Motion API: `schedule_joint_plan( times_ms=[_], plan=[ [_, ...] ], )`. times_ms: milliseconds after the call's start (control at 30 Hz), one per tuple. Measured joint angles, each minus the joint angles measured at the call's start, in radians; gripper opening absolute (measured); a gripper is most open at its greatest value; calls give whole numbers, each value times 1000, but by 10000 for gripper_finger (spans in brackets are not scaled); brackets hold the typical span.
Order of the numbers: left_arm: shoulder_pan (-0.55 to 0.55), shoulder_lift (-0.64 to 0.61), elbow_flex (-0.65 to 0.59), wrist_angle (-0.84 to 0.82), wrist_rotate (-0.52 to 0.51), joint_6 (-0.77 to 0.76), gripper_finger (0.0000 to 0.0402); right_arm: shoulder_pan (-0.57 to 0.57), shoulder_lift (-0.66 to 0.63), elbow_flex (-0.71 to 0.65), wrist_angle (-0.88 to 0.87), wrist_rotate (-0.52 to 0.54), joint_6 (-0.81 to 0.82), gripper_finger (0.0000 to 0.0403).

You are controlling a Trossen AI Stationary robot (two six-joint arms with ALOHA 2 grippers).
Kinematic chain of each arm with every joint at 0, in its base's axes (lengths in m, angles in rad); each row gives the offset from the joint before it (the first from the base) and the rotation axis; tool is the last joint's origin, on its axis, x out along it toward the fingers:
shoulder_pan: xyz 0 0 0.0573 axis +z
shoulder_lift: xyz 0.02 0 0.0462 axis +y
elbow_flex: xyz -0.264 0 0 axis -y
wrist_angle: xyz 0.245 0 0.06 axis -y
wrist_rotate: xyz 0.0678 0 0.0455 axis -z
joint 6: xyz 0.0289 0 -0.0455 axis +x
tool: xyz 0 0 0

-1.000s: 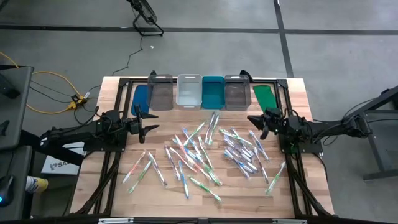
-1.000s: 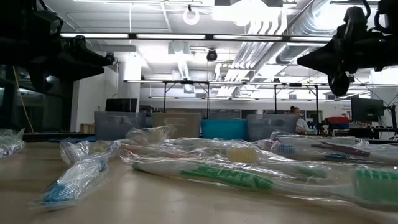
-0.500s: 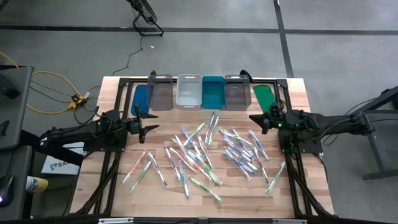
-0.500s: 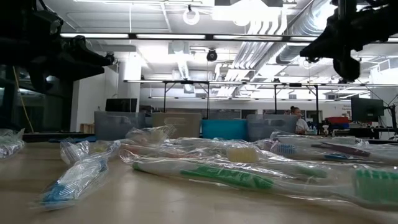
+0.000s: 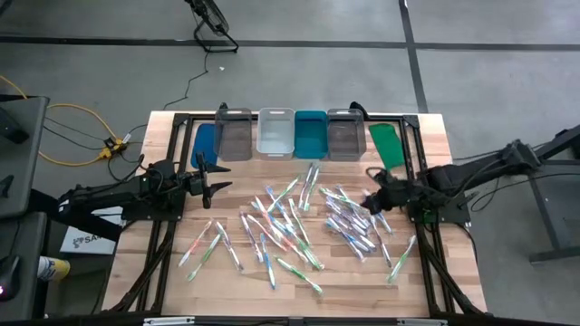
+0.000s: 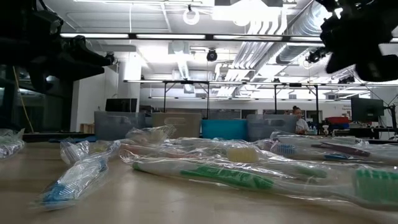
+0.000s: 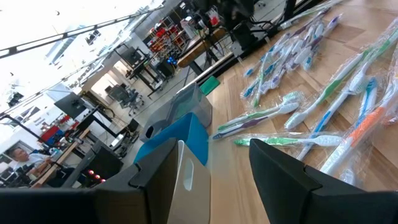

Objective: Pick & Place Toothbrushes
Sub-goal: Put the green toothbrush into the right black bin

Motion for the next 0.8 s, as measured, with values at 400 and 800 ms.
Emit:
schedule_joint_plan(
  times_ms=[400,800],
  plan=[
    [0,0,0,0,0,0,193,248,174,12,1,-164,528,2],
    [0,0,0,0,0,0,193,365,258,12,16,-376,758,2]
  ],
)
